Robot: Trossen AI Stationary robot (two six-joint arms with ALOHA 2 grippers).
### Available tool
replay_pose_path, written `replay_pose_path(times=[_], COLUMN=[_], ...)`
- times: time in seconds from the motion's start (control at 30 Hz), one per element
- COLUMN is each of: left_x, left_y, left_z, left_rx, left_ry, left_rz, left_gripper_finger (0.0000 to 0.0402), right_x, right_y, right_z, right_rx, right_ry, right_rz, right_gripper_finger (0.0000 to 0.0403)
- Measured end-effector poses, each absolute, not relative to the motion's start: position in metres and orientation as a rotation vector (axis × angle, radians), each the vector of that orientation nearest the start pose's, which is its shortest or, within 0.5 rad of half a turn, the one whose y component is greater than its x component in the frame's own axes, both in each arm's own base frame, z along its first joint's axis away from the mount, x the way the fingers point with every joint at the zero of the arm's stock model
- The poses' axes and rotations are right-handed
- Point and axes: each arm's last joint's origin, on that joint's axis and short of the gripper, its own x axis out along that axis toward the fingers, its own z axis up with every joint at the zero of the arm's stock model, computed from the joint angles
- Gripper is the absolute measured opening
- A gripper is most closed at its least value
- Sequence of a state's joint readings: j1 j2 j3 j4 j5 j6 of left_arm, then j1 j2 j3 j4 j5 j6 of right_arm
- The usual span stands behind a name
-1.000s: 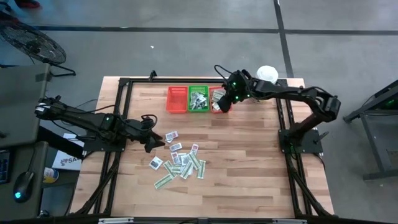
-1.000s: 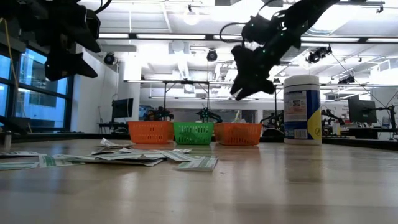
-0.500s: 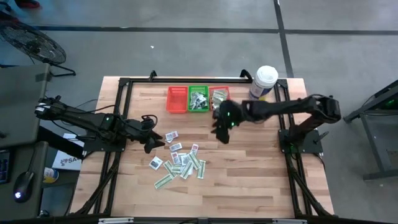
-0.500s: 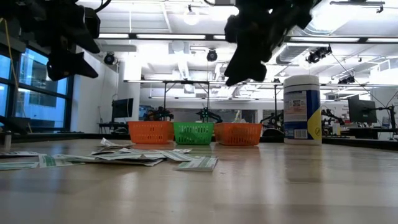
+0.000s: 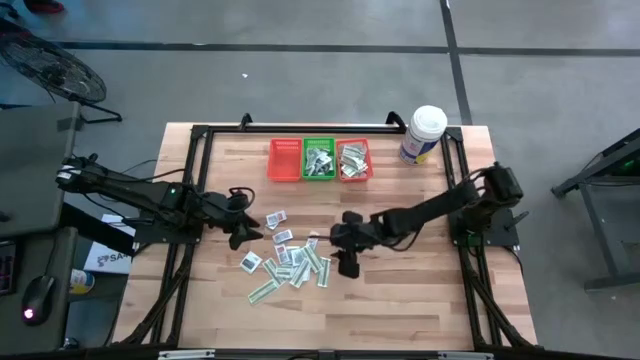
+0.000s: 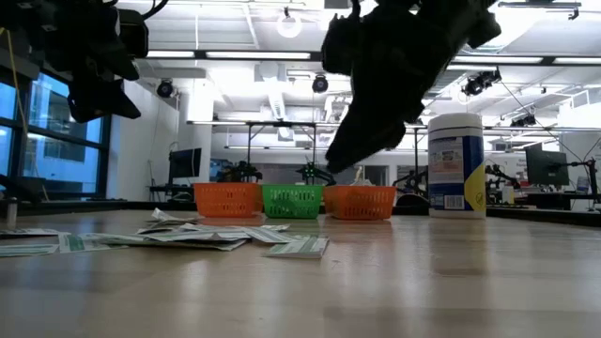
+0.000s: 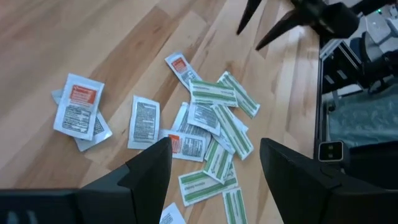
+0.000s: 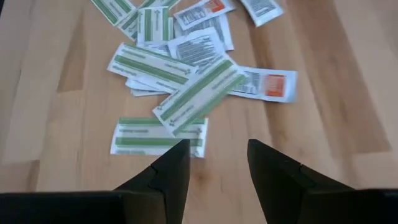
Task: Pick & Place First Aid Supplies
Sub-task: Put the bandage pack into the right orange bin
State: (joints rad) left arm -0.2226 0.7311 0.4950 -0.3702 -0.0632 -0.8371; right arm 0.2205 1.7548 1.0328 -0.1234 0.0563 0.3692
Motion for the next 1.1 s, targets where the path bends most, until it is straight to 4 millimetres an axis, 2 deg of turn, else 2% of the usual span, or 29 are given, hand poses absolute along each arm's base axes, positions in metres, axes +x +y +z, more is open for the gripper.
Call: replay_pose_path(times=[0.23,0.33,0.53,1.1], left_x=[0.151,0.15,0.149,0.149], left_y=[-0.033,-0.033,-0.033,-0.033], left_z=[0.225,0.224,0.223,0.222], left_rx=[-0.725,-0.724,-0.727,-0.725], left_ry=[0.649,0.665,0.686,0.697], left_rz=[0.088,0.087,0.073,0.077], left_gripper_finger=[0.024,0.024,0.024,0.024], right_x=[0.356,0.357,0.356,0.359], right_y=[0.104,0.11,0.114,0.117], right_z=[0.146,0.137,0.133,0.123], right_rx=[0.221,0.219,0.199,0.175], right_ry=[0.845,0.844,0.824,0.804], right_rz=[0.053,0.02,-0.048,-0.068], right_gripper_finger=[0.0153,0.0153,0.0153,0.0153])
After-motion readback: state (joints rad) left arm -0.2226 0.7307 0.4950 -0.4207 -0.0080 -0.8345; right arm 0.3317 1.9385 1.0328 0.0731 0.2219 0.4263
